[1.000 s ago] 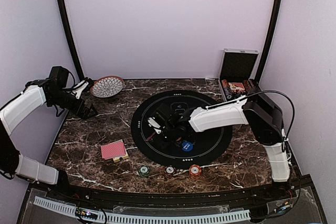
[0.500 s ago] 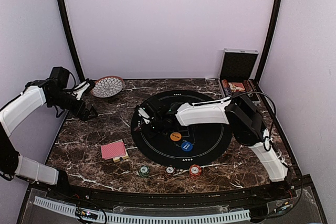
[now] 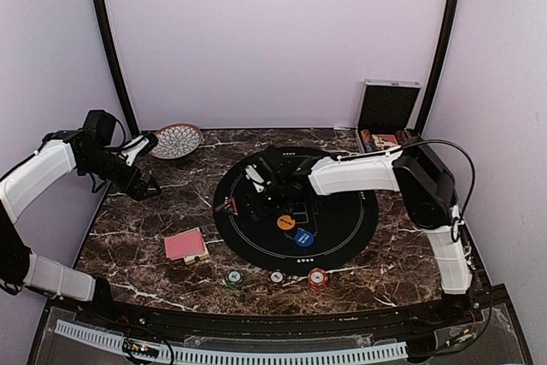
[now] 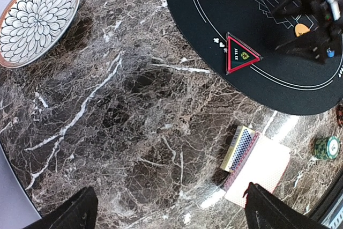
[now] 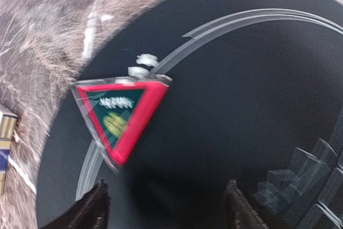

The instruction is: Distribute texas hold em gaming equipment

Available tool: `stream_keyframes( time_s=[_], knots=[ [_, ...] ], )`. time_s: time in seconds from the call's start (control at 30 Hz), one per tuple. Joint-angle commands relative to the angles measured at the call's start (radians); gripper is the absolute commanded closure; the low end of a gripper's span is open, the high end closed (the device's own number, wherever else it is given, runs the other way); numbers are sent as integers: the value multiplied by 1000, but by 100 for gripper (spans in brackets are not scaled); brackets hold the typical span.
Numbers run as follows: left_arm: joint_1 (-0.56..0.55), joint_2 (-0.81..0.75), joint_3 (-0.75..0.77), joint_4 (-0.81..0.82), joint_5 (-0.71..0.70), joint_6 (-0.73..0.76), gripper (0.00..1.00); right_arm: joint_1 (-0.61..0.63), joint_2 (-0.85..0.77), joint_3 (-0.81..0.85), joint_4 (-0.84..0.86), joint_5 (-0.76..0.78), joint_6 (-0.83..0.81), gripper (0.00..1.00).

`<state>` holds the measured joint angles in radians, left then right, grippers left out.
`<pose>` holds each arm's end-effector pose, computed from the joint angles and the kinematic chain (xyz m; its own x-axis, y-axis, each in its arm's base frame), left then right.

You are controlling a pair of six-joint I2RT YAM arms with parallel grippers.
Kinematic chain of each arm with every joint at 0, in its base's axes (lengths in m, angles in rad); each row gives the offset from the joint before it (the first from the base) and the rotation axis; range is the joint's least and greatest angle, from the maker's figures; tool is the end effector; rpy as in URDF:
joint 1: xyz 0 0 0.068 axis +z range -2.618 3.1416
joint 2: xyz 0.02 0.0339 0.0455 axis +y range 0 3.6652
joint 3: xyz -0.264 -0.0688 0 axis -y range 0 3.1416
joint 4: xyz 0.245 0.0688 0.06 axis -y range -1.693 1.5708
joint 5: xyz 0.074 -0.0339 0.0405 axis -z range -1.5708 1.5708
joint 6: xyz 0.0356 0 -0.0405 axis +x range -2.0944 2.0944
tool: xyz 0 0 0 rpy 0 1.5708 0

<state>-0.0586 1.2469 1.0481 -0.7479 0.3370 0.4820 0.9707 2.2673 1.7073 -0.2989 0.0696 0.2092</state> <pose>0.2498 -0.0264 0.2869 -0.6028 0.4736 -0.6422 0.5954 0.8027 0.0331 0.2846 0.4115 0.1538 -0.5839 -0.4864 -0.6500 -0.6914 0.7175 0.0842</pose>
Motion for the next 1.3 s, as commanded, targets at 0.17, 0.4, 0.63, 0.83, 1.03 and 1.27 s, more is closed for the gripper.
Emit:
stream_keyframes(
  time_s=[0.17,0.4,0.63,0.83,1.03,1.27],
  knots=[
    [-22,12,32,-51,17,20,1,2,-282,-364,64,111,106,15],
    [-30,18,43,-62,22,23,1,27,-332,-481,88,110,147,16],
    [-30,11,46,-67,26,23,1,39,-305,-490,80,161,172,18],
    [-32,6,50,-68,31,22,1,37,-292,-492,75,223,185,31],
    [-32,-4,49,-74,33,24,1,19,-290,-483,72,268,187,42],
    [-32,-17,46,-77,32,28,1,1,-279,-476,71,282,164,43]
  ],
)
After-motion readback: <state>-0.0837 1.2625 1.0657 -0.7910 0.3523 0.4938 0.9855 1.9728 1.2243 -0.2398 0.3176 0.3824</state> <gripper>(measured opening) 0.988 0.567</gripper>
